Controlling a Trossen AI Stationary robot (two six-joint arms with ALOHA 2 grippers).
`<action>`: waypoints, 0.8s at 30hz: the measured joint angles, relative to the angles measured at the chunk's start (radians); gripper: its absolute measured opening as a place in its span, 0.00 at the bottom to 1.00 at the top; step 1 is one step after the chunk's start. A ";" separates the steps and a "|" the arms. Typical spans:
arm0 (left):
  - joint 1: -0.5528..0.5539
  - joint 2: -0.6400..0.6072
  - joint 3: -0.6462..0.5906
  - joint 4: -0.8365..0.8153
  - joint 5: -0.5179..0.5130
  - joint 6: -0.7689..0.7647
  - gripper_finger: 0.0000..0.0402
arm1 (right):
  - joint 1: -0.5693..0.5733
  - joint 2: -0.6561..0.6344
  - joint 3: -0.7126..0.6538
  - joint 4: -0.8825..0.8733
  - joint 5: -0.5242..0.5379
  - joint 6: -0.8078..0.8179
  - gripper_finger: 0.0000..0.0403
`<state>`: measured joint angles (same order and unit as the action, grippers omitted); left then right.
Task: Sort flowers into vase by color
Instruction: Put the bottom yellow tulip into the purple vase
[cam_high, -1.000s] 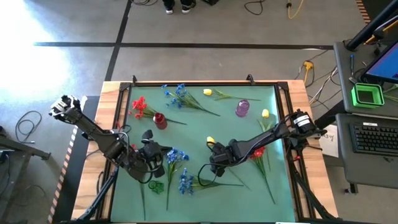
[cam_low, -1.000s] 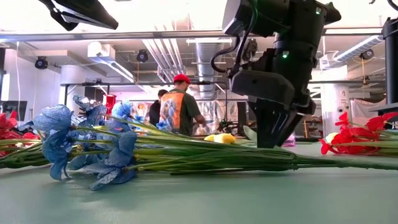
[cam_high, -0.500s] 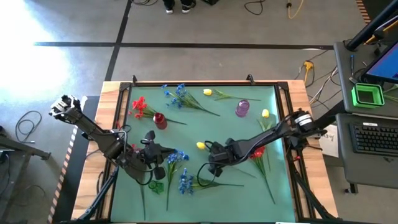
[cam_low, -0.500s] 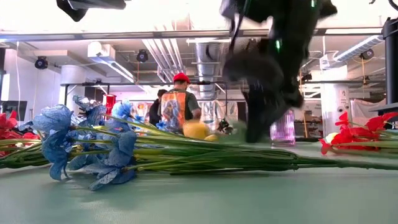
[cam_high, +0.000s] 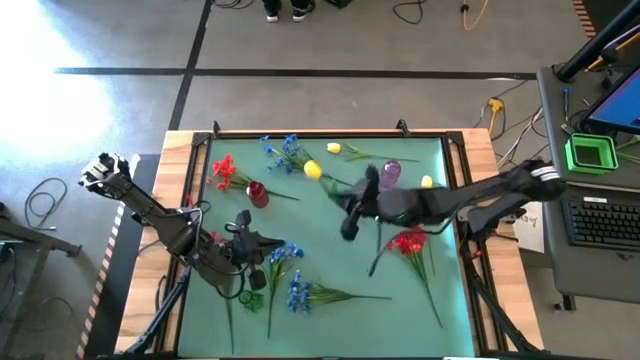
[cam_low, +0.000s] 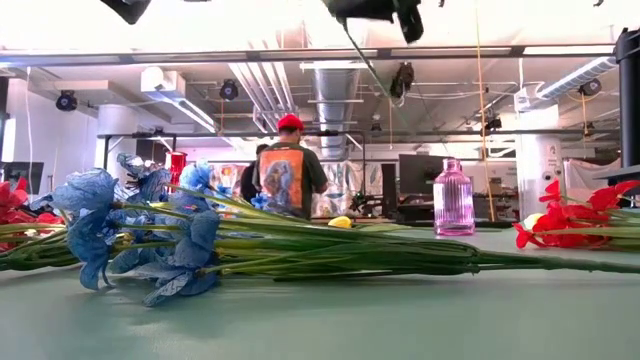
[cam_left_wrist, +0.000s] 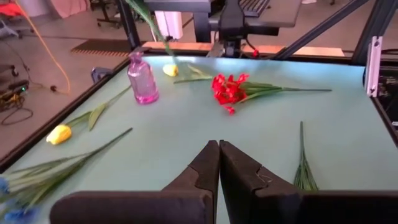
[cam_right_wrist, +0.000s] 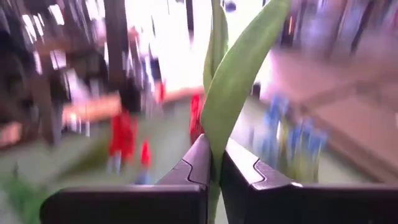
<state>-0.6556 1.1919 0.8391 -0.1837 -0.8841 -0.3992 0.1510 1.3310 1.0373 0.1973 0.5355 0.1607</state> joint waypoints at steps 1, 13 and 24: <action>0.000 0.000 0.000 0.009 0.000 0.010 0.00 | -0.017 -0.025 -0.048 0.106 -0.008 -0.039 0.03; 0.000 0.000 0.000 0.015 0.000 0.022 0.00 | -0.174 -0.140 -0.478 1.003 0.240 -0.345 0.03; 0.003 0.000 0.000 0.009 -0.041 0.033 0.00 | -0.220 -0.265 -0.565 1.172 0.385 -0.570 0.03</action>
<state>-0.6525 1.1919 0.8391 -0.1745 -0.9253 -0.3662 -0.0695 1.0655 0.4724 1.3692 0.9206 -0.4098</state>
